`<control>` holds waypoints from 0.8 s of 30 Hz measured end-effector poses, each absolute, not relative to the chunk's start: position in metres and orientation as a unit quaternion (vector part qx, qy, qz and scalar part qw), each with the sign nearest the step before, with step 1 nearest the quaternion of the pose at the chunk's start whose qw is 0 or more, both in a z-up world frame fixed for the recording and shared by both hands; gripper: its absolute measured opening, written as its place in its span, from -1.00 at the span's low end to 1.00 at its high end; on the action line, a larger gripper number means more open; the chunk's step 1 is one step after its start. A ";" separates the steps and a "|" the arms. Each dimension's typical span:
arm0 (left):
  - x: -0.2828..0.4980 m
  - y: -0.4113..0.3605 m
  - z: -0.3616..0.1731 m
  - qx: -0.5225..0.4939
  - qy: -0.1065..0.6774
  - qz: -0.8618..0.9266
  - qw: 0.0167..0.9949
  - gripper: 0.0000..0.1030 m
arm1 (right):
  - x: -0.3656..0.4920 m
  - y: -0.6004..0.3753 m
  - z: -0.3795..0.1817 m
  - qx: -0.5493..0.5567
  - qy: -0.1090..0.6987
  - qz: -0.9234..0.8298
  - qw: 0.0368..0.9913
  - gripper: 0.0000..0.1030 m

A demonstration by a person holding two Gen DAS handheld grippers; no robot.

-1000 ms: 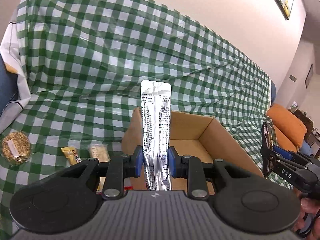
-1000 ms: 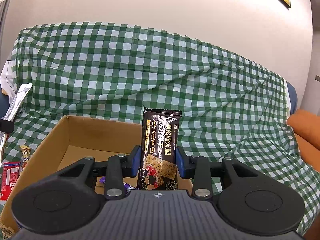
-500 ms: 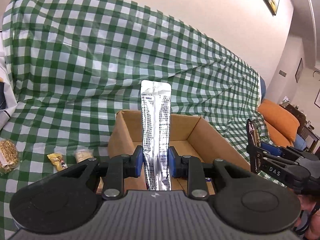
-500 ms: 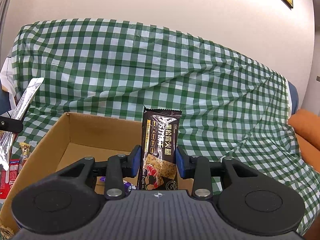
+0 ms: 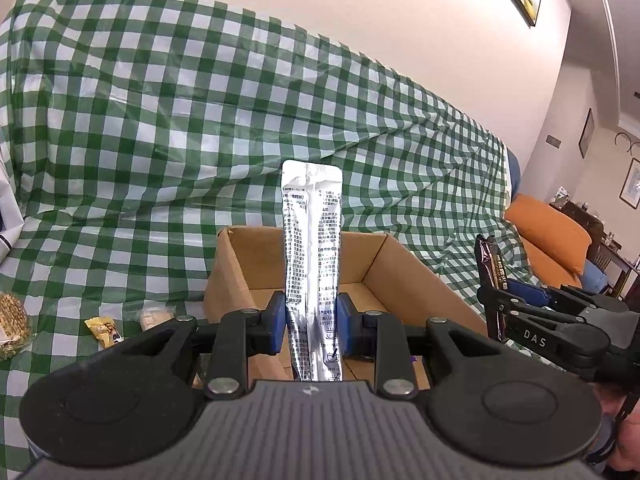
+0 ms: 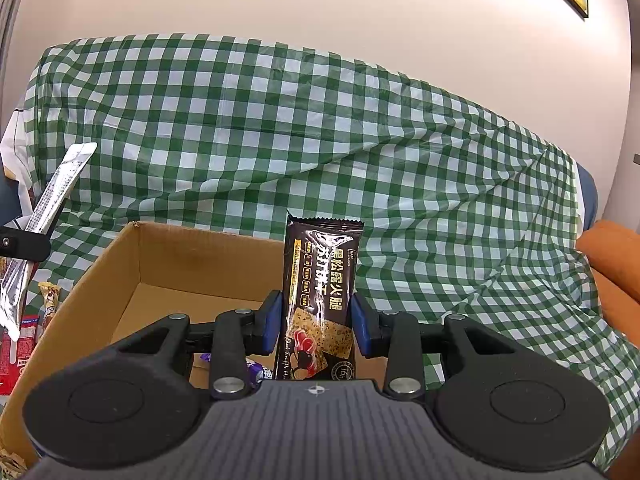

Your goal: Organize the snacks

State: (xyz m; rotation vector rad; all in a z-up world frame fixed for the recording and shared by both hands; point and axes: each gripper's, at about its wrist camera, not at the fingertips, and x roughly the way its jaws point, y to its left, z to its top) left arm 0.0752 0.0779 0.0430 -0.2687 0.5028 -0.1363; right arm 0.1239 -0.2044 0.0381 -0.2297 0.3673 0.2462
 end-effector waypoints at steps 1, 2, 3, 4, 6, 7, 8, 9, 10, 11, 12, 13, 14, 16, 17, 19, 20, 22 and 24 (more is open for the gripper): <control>0.075 0.078 0.043 -0.132 0.248 -0.068 0.957 -0.44 | 0.124 -0.204 0.038 -0.114 0.182 0.122 0.969 -0.26; 0.075 0.077 0.043 -0.131 0.247 -0.068 0.958 -0.44 | 0.124 -0.204 0.038 -0.114 0.182 0.122 0.969 -0.26; 0.075 0.077 0.043 -0.130 0.247 -0.069 0.958 -0.44 | 0.125 -0.204 0.037 -0.115 0.182 0.122 0.969 -0.26; 0.075 0.077 0.043 -0.130 0.247 -0.070 0.958 -0.44 | 0.124 -0.204 0.037 -0.115 0.182 0.122 0.969 -0.26; 0.076 0.076 0.043 -0.128 0.245 -0.071 0.958 -0.44 | 0.124 -0.204 0.037 -0.114 0.182 0.122 0.969 -0.26; 0.076 0.075 0.043 -0.127 0.245 -0.072 0.958 -0.44 | 0.124 -0.204 0.037 -0.115 0.182 0.122 0.969 -0.26; 0.076 0.075 0.043 -0.126 0.245 -0.072 0.959 -0.44 | 0.124 -0.204 0.037 -0.115 0.182 0.122 0.969 -0.26; 0.076 0.074 0.042 -0.125 0.245 -0.073 0.959 -0.44 | 0.125 -0.203 0.037 -0.115 0.182 0.122 0.969 -0.26; 0.076 0.074 0.042 -0.124 0.245 -0.073 0.959 -0.44 | 0.125 -0.203 0.037 -0.115 0.181 0.123 0.969 -0.26; 0.076 0.074 0.042 -0.123 0.244 -0.074 0.959 -0.44 | 0.125 -0.203 0.037 -0.116 0.182 0.123 0.969 -0.26; 0.076 0.073 0.042 -0.123 0.244 -0.074 0.959 -0.44 | 0.125 -0.203 0.037 -0.116 0.182 0.122 0.969 -0.26; 0.076 0.073 0.042 -0.123 0.244 -0.075 0.959 -0.44 | 0.124 -0.203 0.037 -0.116 0.182 0.123 0.969 -0.26; 0.076 0.073 0.042 -0.123 0.244 -0.075 0.959 -0.44 | 0.124 -0.203 0.037 -0.116 0.182 0.123 0.969 -0.26; 0.077 0.073 0.042 -0.122 0.244 -0.075 0.959 -0.44 | 0.124 -0.203 0.037 -0.116 0.182 0.123 0.969 -0.26; 0.077 0.073 0.042 -0.122 0.244 -0.075 0.959 -0.44 | 0.124 -0.203 0.037 -0.116 0.182 0.123 0.969 -0.26; 0.077 0.072 0.042 -0.123 0.244 -0.074 0.959 -0.44 | 0.125 -0.203 0.037 -0.116 0.182 0.123 0.969 -0.26; 0.077 0.072 0.042 -0.122 0.244 -0.074 0.959 -0.44 | 0.125 -0.203 0.037 -0.117 0.182 0.124 0.968 -0.26; 0.077 0.072 0.042 -0.122 0.244 -0.074 0.959 -0.44 | 0.125 -0.203 0.036 -0.118 0.182 0.124 0.968 -0.26; 0.076 0.071 0.042 -0.121 0.243 -0.075 0.959 -0.44 | 0.125 -0.202 0.036 -0.119 0.182 0.125 0.968 -0.26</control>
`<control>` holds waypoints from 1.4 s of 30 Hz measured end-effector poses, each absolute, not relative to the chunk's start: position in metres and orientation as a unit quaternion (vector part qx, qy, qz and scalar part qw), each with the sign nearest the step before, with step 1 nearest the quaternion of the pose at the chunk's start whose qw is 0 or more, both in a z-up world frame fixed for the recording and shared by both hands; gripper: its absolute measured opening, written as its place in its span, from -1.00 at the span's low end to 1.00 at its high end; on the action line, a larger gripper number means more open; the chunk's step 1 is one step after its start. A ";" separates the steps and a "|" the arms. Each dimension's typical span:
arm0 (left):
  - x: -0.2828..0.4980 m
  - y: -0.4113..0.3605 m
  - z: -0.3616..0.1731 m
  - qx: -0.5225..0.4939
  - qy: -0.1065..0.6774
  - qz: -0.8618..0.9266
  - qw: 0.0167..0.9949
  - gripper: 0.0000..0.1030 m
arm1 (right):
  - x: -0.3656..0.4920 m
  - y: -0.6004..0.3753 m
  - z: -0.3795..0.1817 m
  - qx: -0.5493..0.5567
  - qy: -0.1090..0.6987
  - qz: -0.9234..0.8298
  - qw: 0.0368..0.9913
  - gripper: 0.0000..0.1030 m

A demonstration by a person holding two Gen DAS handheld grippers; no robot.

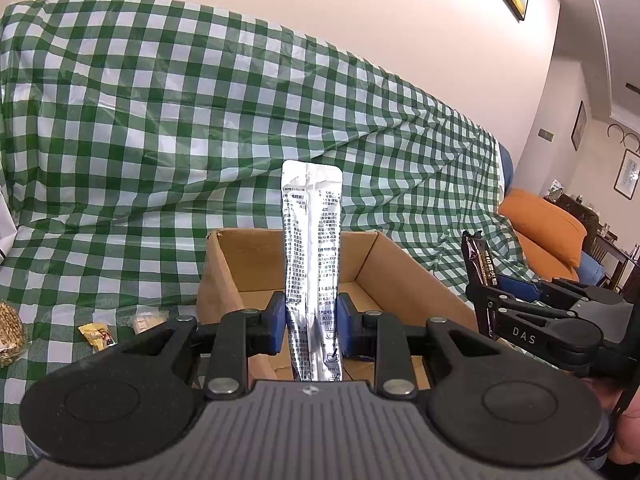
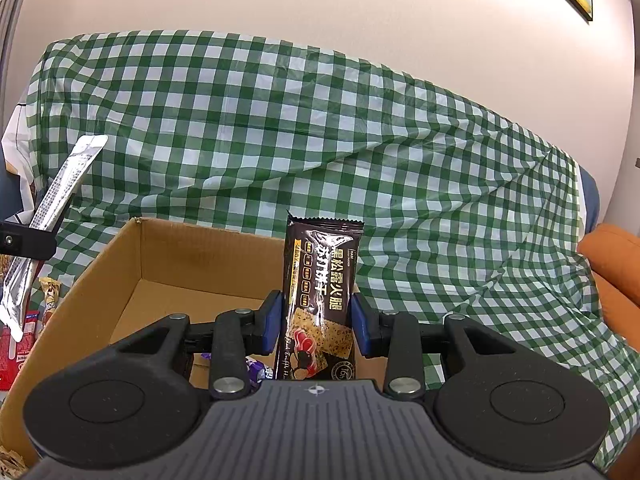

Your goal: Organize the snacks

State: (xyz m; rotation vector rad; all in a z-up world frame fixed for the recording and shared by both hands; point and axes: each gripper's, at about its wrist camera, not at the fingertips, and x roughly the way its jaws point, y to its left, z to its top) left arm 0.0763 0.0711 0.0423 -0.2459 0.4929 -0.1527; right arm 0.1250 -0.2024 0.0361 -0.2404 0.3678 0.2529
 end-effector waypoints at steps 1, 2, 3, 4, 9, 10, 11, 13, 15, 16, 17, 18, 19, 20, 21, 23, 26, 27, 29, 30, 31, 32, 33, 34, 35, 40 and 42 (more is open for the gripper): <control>0.076 0.071 0.042 -0.121 0.243 -0.075 0.959 -0.44 | 0.125 -0.203 0.036 -0.119 0.182 0.126 0.968 -0.26; 0.076 0.071 0.042 -0.122 0.243 -0.075 0.959 -0.44 | 0.125 -0.203 0.036 -0.120 0.182 0.126 0.968 -0.26; 0.076 0.070 0.042 -0.121 0.243 -0.076 0.959 -0.44 | 0.126 -0.203 0.036 -0.121 0.182 0.126 0.968 -0.26; 0.076 0.070 0.042 -0.120 0.243 -0.076 0.960 -0.44 | 0.126 -0.203 0.036 -0.121 0.182 0.126 0.968 -0.26; 0.077 0.067 0.042 -0.120 0.242 -0.080 0.959 -0.44 | 0.126 -0.203 0.036 -0.121 0.182 0.126 0.968 -0.26; 0.077 0.067 0.042 -0.121 0.242 -0.080 0.959 -0.44 | 0.126 -0.203 0.036 -0.121 0.182 0.126 0.968 -0.26; 0.077 0.067 0.042 -0.122 0.242 -0.081 0.959 -0.44 | 0.126 -0.203 0.036 -0.121 0.182 0.126 0.968 -0.26; 0.078 0.064 0.042 -0.123 0.241 -0.084 0.959 -0.44 | 0.125 -0.203 0.036 -0.122 0.182 0.126 0.968 -0.26; 0.080 0.062 0.042 -0.124 0.241 -0.087 0.959 -0.44 | 0.125 -0.204 0.037 -0.123 0.181 0.125 0.968 -0.26; 0.081 0.061 0.042 -0.124 0.241 -0.089 0.958 -0.44 | 0.125 -0.205 0.037 -0.124 0.181 0.125 0.968 -0.26; 0.081 0.059 0.042 -0.123 0.241 -0.092 0.958 -0.44 | 0.125 -0.206 0.037 -0.125 0.181 0.125 0.968 -0.26; 0.082 0.058 0.042 -0.123 0.241 -0.095 0.958 -0.44 | 0.124 -0.207 0.037 -0.126 0.181 0.124 0.967 -0.26; 0.082 0.056 0.042 -0.121 0.240 -0.097 0.958 -0.44 | 0.124 -0.208 0.037 -0.127 0.181 0.124 0.967 -0.26; 0.083 0.054 0.042 -0.120 0.240 -0.100 0.958 -0.44 | 0.125 -0.209 0.037 -0.128 0.182 0.123 0.967 -0.26; 0.084 0.053 0.042 -0.119 0.239 -0.103 0.958 -0.44 | 0.124 -0.210 0.037 -0.128 0.181 0.122 0.967 -0.26; 0.085 0.050 0.042 -0.117 0.238 -0.109 0.958 -0.44 | 0.125 -0.211 0.037 -0.131 0.182 0.120 0.967 -0.26; 0.087 0.049 0.042 -0.116 0.235 -0.115 0.958 -0.44 | 0.125 -0.214 0.037 -0.132 0.182 0.119 0.967 -0.26; 0.088 0.048 0.042 -0.116 0.235 -0.116 0.958 -0.44 | 0.125 -0.215 0.036 -0.133 0.182 0.118 0.967 -0.26; 0.089 0.048 0.041 -0.115 0.236 -0.119 0.958 -0.44 | 0.126 -0.215 0.036 -0.134 0.183 0.118 0.967 -0.26; 0.090 0.048 0.041 -0.115 0.236 -0.120 0.957 -0.44 | 0.126 -0.215 0.036 -0.135 0.183 0.117 0.967 -0.26; 0.090 0.048 0.041 -0.115 0.236 -0.120 0.957 -0.44 | 0.126 -0.215 0.036 -0.135 0.183 0.117 0.967 -0.26; 0.090 0.047 0.041 -0.115 0.236 -0.120 0.957 -0.44 | 0.126 -0.214 0.036 -0.136 0.183 0.118 0.967 -0.26; 0.090 0.047 0.041 -0.115 0.236 -0.121 0.957 -0.44 | 0.127 -0.214 0.035 -0.137 0.183 0.118 0.966 -0.26; 0.089 0.047 0.041 -0.115 0.236 -0.121 0.957 -0.44 | 0.127 -0.214 0.035 -0.138 0.183 0.119 0.966 -0.26; 0.089 0.046 0.041 -0.115 0.236 -0.122 0.957 -0.44 | 0.127 -0.213 0.035 -0.139 0.183 0.119 0.966 -0.26; 0.089 0.046 0.041 -0.115 0.235 -0.123 0.957 -0.44 | 0.125 -0.211 0.034 -0.144 0.182 0.121 0.965 -0.26; 0.090 0.045 0.041 -0.115 0.234 -0.124 0.957 -0.44 | 0.125 -0.212 0.034 -0.143 0.182 0.121 0.965 -0.26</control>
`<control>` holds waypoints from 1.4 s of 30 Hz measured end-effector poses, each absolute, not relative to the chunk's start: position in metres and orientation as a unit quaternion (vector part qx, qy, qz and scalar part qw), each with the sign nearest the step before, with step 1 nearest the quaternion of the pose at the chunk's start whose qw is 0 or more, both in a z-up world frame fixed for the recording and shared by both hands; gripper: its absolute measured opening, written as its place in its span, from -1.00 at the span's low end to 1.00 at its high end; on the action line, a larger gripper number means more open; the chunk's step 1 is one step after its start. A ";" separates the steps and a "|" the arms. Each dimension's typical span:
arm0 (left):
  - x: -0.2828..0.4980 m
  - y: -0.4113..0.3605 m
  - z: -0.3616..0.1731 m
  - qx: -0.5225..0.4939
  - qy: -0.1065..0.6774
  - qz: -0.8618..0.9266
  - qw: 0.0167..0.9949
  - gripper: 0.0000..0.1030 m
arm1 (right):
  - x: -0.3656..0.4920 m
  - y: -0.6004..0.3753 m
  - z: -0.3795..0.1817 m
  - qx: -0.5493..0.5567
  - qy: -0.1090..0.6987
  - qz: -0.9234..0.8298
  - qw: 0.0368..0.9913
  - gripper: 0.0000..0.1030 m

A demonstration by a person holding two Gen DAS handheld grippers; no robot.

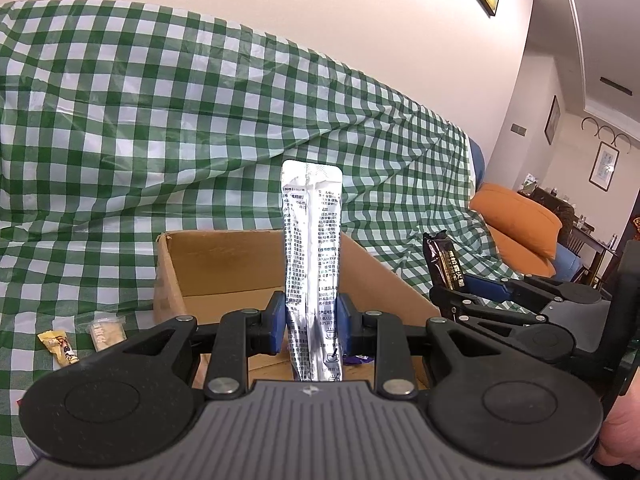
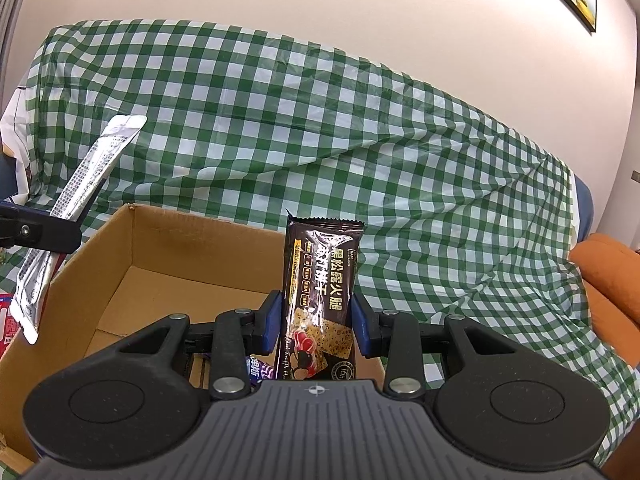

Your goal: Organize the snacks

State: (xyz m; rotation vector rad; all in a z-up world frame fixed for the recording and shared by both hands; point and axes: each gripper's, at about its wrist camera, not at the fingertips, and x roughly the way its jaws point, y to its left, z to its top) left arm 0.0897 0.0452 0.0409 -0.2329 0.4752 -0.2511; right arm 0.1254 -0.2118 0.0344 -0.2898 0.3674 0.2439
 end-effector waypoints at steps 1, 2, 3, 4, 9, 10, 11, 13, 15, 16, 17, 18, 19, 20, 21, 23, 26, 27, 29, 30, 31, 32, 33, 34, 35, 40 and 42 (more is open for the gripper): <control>0.090 0.045 0.041 -0.115 0.234 -0.123 0.957 -0.44 | 0.126 -0.211 0.034 -0.143 0.182 0.120 0.965 -0.26; 0.089 0.045 0.041 -0.115 0.234 -0.124 0.957 -0.44 | 0.126 -0.211 0.034 -0.144 0.182 0.120 0.965 -0.26; 0.089 0.045 0.041 -0.115 0.233 -0.125 0.957 -0.44 | 0.126 -0.211 0.034 -0.143 0.182 0.120 0.965 -0.26; 0.089 0.044 0.041 -0.115 0.233 -0.126 0.957 -0.44 | 0.126 -0.212 0.034 -0.143 0.182 0.121 0.965 -0.26; 0.089 0.043 0.041 -0.117 0.232 -0.134 0.956 -0.42 | 0.126 -0.211 0.034 -0.145 0.183 0.121 0.965 -0.26; 0.089 0.043 0.041 -0.120 0.233 -0.138 0.955 -0.38 | 0.126 -0.210 0.034 -0.146 0.184 0.122 0.964 -0.26; 0.090 0.043 0.041 -0.124 0.236 -0.144 0.953 -0.23 | 0.127 -0.210 0.034 -0.148 0.185 0.121 0.964 -0.26; 0.089 0.041 0.040 -0.119 0.236 -0.145 0.953 -0.15 | 0.127 -0.209 0.033 -0.154 0.185 0.116 0.964 -0.17; 0.089 0.039 0.040 -0.113 0.236 -0.143 0.955 -0.15 | 0.129 -0.209 0.032 -0.157 0.189 0.113 0.963 -0.01; 0.089 0.040 0.040 -0.115 0.236 -0.141 0.955 -0.15 | 0.130 -0.209 0.031 -0.158 0.192 0.111 0.962 0.04; 0.089 0.041 0.041 -0.116 0.235 -0.139 0.955 -0.15 | 0.131 -0.209 0.031 -0.159 0.192 0.109 0.962 0.04; 0.089 0.042 0.041 -0.116 0.234 -0.137 0.955 -0.15 | 0.131 -0.209 0.031 -0.159 0.193 0.108 0.962 0.04; 0.088 0.043 0.041 -0.118 0.234 -0.134 0.956 -0.15 | 0.131 -0.209 0.031 -0.157 0.193 0.108 0.963 0.04; 0.088 0.045 0.041 -0.119 0.234 -0.130 0.956 -0.15 | 0.132 -0.209 0.031 -0.158 0.192 0.109 0.962 0.04; 0.088 0.047 0.041 -0.120 0.234 -0.126 0.957 -0.15 | 0.132 -0.209 0.031 -0.159 0.192 0.108 0.962 0.04; 0.087 0.052 0.042 -0.124 0.234 -0.119 0.957 -0.16 | 0.132 -0.208 0.031 -0.159 0.192 0.108 0.962 0.04; 0.085 0.060 0.042 -0.126 0.238 -0.108 0.957 -0.16 | 0.132 -0.207 0.031 -0.156 0.191 0.109 0.963 0.04; 0.084 0.063 0.043 -0.126 0.239 -0.104 0.957 -0.16 | 0.132 -0.205 0.031 -0.154 0.190 0.110 0.963 0.04; 0.082 0.068 0.043 -0.123 0.243 -0.092 0.958 -0.17 | 0.130 -0.201 0.032 -0.152 0.187 0.113 0.964 0.04; 0.081 0.071 0.044 -0.120 0.245 -0.085 0.958 -0.17 | 0.130 -0.198 0.033 -0.152 0.185 0.114 0.964 0.04; 0.080 0.074 0.044 -0.121 0.245 -0.080 0.959 -0.20 | 0.129 -0.194 0.033 -0.153 0.184 0.116 0.964 0.04; 0.078 0.078 0.045 -0.123 0.244 -0.076 0.959 -0.23 | 0.128 -0.190 0.033 -0.153 0.182 0.118 0.964 0.04; 0.076 0.081 0.045 -0.124 0.244 -0.071 0.959 -0.24 | 0.126 -0.186 0.034 -0.154 0.180 0.121 0.964 0.04; 0.074 0.085 0.046 -0.125 0.244 -0.066 0.959 -0.25 | 0.124 -0.182 0.034 -0.154 0.178 0.124 0.964 0.04; 0.073 0.089 0.046 -0.124 0.245 -0.059 0.960 -0.28 | 0.123 -0.177 0.035 -0.154 0.176 0.128 0.964 0.04; 0.073 0.107 0.043 -0.129 0.266 -0.023 0.955 -0.32 | 0.114 -0.156 0.036 -0.161 0.167 0.147 0.962 0.01; 0.075 0.116 0.039 -0.142 0.279 -0.010 0.950 -0.32 | 0.112 -0.147 0.035 -0.166 0.164 0.155 0.960 0.01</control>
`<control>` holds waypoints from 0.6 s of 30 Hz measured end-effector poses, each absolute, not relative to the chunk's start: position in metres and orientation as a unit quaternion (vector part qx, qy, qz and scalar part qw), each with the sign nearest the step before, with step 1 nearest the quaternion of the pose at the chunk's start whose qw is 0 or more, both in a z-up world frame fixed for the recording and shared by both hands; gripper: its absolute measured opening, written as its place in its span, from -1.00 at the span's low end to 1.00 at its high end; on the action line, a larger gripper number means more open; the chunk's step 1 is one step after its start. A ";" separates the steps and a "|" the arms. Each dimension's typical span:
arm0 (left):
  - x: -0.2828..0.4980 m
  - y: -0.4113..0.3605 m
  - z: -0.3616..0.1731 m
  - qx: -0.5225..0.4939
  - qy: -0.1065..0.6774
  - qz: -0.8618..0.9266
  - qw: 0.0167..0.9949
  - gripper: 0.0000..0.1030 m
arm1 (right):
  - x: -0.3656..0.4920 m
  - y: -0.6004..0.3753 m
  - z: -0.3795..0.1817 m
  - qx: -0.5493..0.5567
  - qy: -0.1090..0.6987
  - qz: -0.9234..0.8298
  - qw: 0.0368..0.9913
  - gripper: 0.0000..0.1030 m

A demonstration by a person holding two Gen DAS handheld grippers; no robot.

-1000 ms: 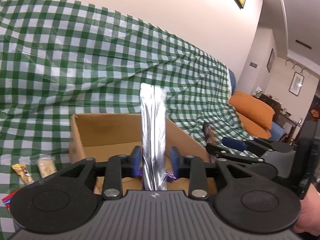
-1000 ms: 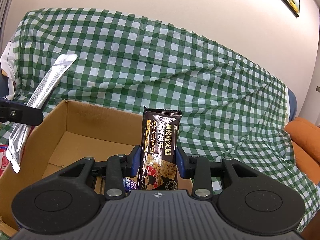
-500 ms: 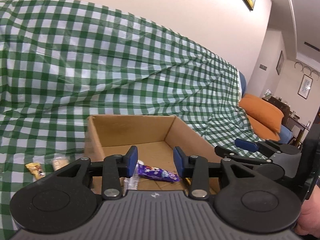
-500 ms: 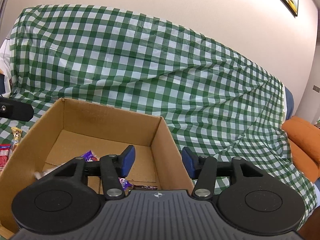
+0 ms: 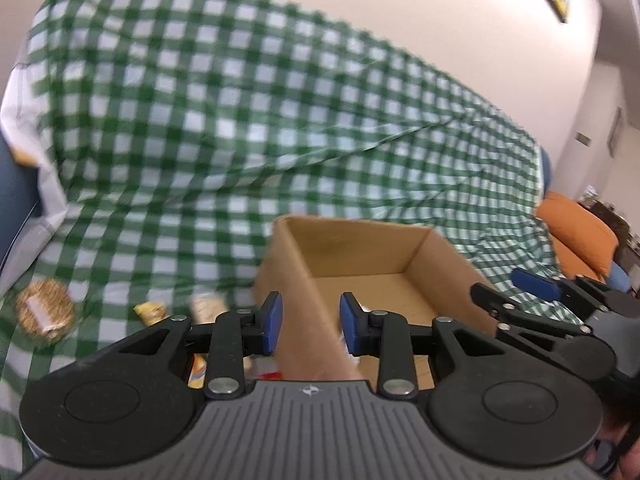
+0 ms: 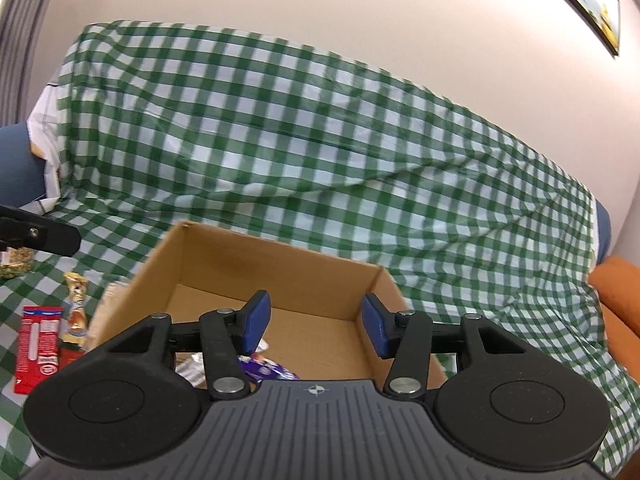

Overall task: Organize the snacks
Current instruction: 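Lower the left tool onto the red wafer packet beside the box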

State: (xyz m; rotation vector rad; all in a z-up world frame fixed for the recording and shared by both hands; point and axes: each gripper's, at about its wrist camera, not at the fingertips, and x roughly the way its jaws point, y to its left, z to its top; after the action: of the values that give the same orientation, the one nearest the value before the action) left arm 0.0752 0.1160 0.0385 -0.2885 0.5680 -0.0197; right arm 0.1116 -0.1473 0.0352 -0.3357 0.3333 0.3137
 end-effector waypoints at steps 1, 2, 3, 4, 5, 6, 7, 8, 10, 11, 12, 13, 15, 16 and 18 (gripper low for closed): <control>0.077 0.120 0.036 -0.148 0.286 -0.003 0.947 -0.32 | 0.110 -0.143 0.035 -0.168 0.163 0.159 0.959 0.01; 0.079 0.124 0.034 -0.154 0.295 0.004 0.943 -0.32 | 0.109 -0.140 0.035 -0.170 0.163 0.162 0.958 0.01; 0.082 0.127 0.031 -0.159 0.304 0.011 0.939 -0.32 | 0.108 -0.137 0.035 -0.172 0.162 0.165 0.957 0.01; 0.084 0.130 0.028 -0.164 0.315 0.019 0.935 -0.32 | 0.107 -0.135 0.034 -0.174 0.161 0.168 0.957 0.01; 0.088 0.132 0.023 -0.170 0.326 0.026 0.930 -0.32 | 0.107 -0.132 0.034 -0.177 0.161 0.170 0.956 0.01; 0.091 0.134 0.020 -0.175 0.335 0.032 0.925 -0.32 | 0.106 -0.131 0.034 -0.179 0.160 0.172 0.955 0.01; 0.093 0.137 0.016 -0.182 0.345 0.039 0.920 -0.32 | 0.105 -0.130 0.034 -0.180 0.160 0.173 0.955 0.01; 0.097 0.140 0.011 -0.189 0.357 0.049 0.914 -0.32 | 0.104 -0.129 0.034 -0.182 0.159 0.174 0.955 0.01; 0.102 0.146 0.003 -0.198 0.379 0.069 0.901 -0.32 | 0.105 -0.130 0.034 -0.183 0.160 0.173 0.954 0.01; 0.105 0.151 -0.003 -0.203 0.395 0.088 0.892 -0.32 | 0.107 -0.132 0.034 -0.182 0.161 0.171 0.955 0.01; 0.106 0.156 -0.009 -0.208 0.410 0.106 0.882 -0.32 | 0.108 -0.134 0.034 -0.181 0.162 0.170 0.955 0.01; 0.106 0.162 -0.016 -0.216 0.426 0.124 0.870 -0.32 | 0.109 -0.136 0.034 -0.180 0.163 0.168 0.955 0.01; 0.107 0.178 -0.031 -0.252 0.456 0.153 0.840 -0.32 | 0.111 -0.141 0.034 -0.177 0.165 0.163 0.956 0.01; 0.104 0.185 -0.036 -0.269 0.465 0.162 0.828 -0.32 | 0.111 -0.143 0.034 -0.176 0.166 0.161 0.957 0.01; 0.102 0.196 -0.046 -0.293 0.478 0.177 0.809 -0.32 | 0.113 -0.147 0.034 -0.174 0.167 0.158 0.957 0.01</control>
State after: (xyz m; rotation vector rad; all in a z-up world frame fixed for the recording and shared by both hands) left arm 0.1018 0.1958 -0.0456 -0.6264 1.0221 0.3776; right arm 0.1128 -0.1466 0.0340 -0.3532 0.3398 0.3207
